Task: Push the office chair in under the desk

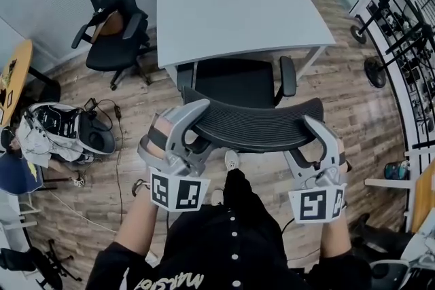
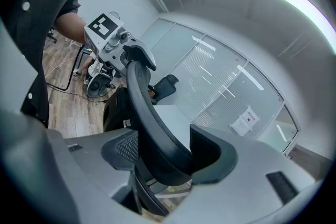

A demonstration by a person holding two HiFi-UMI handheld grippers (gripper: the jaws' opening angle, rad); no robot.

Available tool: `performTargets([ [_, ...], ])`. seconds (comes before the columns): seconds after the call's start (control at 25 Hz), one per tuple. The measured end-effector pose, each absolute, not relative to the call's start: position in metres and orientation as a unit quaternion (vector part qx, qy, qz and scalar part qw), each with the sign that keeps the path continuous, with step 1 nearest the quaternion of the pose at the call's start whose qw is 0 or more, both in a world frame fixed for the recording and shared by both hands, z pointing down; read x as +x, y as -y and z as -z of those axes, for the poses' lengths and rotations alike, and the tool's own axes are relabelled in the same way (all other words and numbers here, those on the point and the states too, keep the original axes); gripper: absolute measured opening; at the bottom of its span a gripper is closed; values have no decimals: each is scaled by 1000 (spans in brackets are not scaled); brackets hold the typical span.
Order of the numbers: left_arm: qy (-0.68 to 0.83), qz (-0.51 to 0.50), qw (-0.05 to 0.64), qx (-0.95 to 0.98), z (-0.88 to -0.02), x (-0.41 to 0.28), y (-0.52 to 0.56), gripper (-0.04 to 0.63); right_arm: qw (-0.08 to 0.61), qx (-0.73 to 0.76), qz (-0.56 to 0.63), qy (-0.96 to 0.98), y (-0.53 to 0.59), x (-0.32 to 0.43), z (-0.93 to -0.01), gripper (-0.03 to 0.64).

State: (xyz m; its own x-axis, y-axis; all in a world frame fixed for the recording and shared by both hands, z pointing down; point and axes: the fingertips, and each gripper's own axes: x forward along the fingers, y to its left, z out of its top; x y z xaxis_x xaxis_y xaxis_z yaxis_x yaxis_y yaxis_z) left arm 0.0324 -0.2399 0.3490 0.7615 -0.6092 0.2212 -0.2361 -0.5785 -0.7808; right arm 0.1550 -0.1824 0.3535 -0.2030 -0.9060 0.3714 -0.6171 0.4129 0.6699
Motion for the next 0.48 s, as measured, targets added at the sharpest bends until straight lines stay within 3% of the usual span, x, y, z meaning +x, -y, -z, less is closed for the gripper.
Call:
performTargets([
  [0.48,-255,259,378,-851,-352,61,276,265,378,490,198,760,225,186,-356,279],
])
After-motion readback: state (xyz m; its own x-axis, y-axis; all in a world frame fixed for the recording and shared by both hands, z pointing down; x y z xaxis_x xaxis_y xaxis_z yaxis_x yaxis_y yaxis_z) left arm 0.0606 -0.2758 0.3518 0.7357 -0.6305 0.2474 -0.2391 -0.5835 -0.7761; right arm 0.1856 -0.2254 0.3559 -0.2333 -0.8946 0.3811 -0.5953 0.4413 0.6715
